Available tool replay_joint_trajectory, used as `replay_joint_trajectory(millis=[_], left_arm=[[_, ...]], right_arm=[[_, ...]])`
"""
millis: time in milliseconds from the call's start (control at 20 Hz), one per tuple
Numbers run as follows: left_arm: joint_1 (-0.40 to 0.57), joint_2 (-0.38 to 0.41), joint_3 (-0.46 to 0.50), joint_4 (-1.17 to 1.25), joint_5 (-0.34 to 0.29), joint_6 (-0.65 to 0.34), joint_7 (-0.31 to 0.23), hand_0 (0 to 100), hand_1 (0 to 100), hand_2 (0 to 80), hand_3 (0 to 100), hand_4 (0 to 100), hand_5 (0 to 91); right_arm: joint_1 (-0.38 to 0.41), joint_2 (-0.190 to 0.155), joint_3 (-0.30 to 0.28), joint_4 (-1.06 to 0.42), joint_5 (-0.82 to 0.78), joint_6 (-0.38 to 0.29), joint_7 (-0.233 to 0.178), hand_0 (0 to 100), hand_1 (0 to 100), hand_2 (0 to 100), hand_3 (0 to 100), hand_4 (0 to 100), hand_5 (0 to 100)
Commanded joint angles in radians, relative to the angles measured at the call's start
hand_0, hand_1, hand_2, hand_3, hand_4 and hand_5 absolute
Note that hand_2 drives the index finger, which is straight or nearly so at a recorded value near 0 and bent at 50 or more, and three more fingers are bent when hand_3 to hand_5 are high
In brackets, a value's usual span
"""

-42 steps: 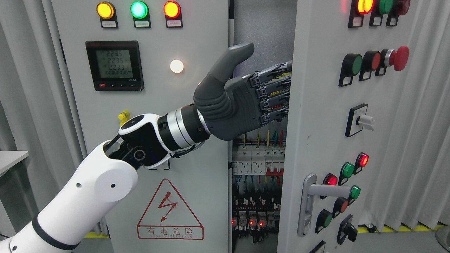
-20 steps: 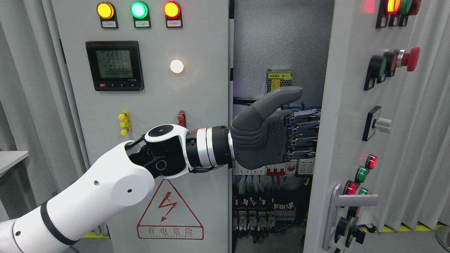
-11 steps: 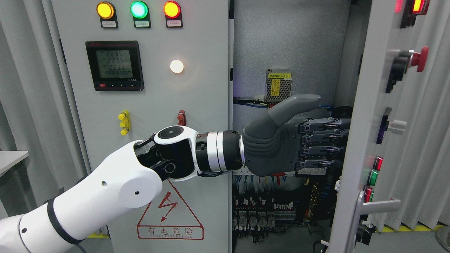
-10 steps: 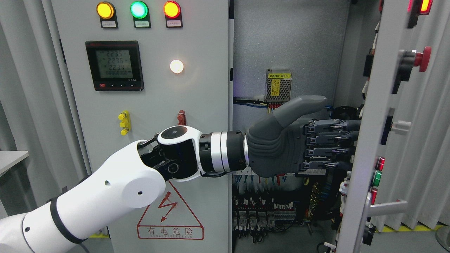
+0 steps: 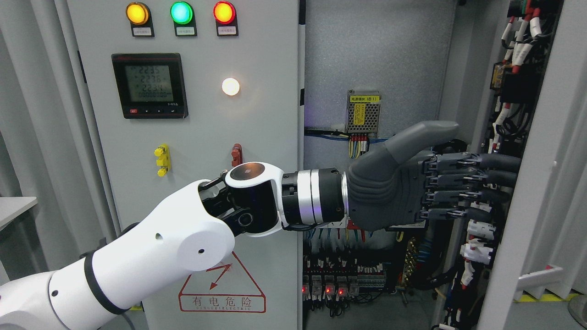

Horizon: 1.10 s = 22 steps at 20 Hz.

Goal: Open door with both hands
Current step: 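Push the ajar button-panel door outward with the left hand, then keep pushing the button-panel door wide open with the left hand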

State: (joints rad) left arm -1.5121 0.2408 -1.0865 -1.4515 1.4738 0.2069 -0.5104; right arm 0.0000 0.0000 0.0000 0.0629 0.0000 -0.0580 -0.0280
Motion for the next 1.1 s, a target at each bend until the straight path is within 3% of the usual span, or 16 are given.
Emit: replay_joint_trajectory(millis=[0, 350, 651, 1051], left_arm=[[-0.006, -0.106, -0.007, 0.02, -0.001, -0.001, 0.018, 29, 0, 2.9, 3, 3, 0.0], [-0.008, -0.15, -0.006, 0.066, 0.0, 0.0, 0.033, 29, 0, 2.9, 3, 3, 0.0], [-0.017, -0.238, -0.006, 0.138, 0.002, 0.0, 0.033, 29, 0, 2.8, 3, 3, 0.0], [-0.017, -0.241, -0.01, 0.177, 0.005, 0.0, 0.033, 29, 0, 2.8, 3, 3, 0.0]], right_arm=[[0.003, -0.003, -0.002, 0.0, 0.0, 0.0, 0.0, 22, 0, 0, 0, 0, 0], [0.003, -0.003, -0.002, 0.0, 0.0, 0.0, 0.0, 22, 0, 0, 0, 0, 0], [0.003, -0.003, -0.002, 0.0, 0.0, 0.0, 0.0, 22, 0, 0, 0, 0, 0], [0.003, -0.003, -0.002, 0.0, 0.0, 0.0, 0.0, 22, 0, 0, 0, 0, 0]])
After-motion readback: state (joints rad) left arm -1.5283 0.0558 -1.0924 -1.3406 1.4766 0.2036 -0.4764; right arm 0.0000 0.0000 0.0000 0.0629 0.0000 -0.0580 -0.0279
